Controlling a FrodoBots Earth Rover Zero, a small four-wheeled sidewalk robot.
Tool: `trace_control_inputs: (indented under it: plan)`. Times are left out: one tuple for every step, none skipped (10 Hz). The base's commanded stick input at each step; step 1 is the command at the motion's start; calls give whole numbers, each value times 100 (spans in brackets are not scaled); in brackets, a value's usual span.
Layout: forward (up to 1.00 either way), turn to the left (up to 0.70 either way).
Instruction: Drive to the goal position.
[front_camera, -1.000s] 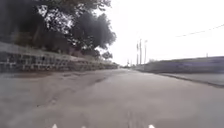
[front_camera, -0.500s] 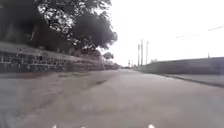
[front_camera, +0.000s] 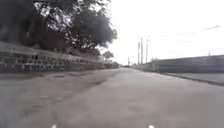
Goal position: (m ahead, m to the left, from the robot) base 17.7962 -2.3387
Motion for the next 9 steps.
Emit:
trace_control_inputs:
  plan:
    - [70,0]
    - [70,0]
    - [70,0]
    - [70,0]
    - [70,0]
    - [70,0]
    - [70,0]
    - [70,0]
    - [70,0]
